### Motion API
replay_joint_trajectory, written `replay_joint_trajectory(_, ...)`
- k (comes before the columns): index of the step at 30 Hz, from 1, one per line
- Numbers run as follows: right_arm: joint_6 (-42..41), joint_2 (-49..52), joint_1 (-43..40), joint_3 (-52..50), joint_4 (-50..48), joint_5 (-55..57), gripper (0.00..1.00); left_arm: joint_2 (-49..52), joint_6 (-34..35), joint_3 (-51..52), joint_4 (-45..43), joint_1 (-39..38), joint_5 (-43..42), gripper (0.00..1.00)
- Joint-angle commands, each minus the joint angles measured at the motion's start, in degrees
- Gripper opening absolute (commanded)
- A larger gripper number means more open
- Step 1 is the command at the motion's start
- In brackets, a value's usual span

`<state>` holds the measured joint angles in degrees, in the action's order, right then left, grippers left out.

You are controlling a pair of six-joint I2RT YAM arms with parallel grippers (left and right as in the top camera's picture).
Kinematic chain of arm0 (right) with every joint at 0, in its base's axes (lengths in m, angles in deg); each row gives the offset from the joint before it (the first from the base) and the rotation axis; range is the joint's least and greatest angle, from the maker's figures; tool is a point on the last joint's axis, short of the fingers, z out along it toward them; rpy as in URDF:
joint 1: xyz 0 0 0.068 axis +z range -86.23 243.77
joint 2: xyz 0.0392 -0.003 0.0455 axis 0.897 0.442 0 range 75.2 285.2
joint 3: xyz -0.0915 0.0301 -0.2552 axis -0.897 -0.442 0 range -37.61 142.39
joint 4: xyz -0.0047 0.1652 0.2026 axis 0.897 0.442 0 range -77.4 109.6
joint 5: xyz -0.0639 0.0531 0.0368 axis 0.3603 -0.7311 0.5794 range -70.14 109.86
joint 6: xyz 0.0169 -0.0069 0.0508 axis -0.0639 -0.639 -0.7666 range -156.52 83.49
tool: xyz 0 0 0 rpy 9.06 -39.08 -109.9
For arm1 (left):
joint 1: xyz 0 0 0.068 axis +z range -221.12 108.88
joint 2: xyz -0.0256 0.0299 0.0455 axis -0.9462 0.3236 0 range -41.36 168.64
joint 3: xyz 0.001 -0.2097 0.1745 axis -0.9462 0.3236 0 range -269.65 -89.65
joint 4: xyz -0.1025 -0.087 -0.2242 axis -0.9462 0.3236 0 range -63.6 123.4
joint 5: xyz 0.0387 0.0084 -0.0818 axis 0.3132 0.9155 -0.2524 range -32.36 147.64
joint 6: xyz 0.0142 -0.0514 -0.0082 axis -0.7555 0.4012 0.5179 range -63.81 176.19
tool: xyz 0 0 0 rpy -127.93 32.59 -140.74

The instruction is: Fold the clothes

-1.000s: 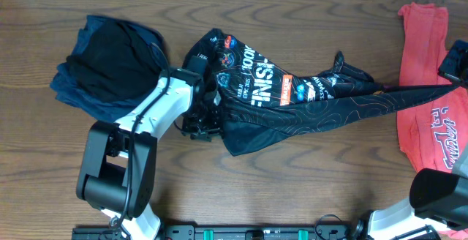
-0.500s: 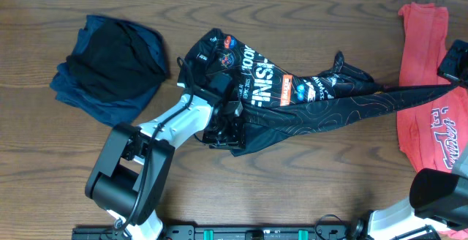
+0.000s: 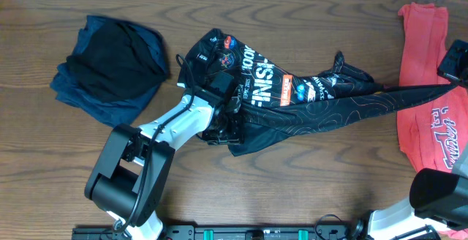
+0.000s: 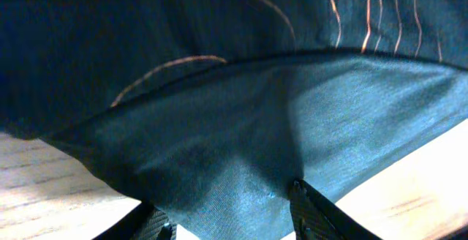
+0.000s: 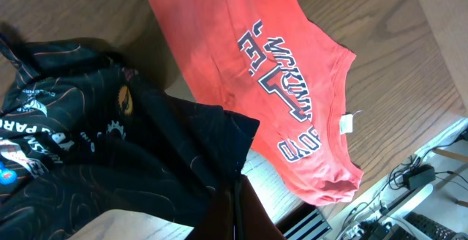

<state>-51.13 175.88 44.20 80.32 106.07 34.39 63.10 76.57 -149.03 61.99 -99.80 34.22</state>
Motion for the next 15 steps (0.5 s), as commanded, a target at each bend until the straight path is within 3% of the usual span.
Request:
replay_joint_trajectory(1,0.55,-0.28,0.13,0.07,-0.02,0.22,0.01,0.81,1.05,0.35,-0.52,-0.28,4.52,0.51)
replay_joint_trajectory(6,0.55,-0.28,0.13,0.07,-0.02,0.22,0.01,2.19,1.42,0.37,-0.72,-0.94,4.63,0.49)
replay_joint_trajectory(7,0.55,-0.28,0.13,0.07,0.0,0.22,0.01,2.54,1.42,0.37,-0.74,-1.25,4.66,0.44)
replay_joint_trajectory(9,0.55,-0.28,0.13,0.07,0.0,0.22,0.01,2.69,1.38,0.37,-0.68,-1.81,4.66,0.24)
replay_joint_trajectory(11,0.55,-0.28,0.13,0.07,0.02,0.22,0.01,2.58,1.38,0.37,-0.7,-2.12,4.66,0.14)
replay_joint_trajectory(15,0.57,-0.28,0.13,0.07,0.04,0.22,0.01,1.97,1.33,0.2,0.81,-1.75,4.66,0.07)
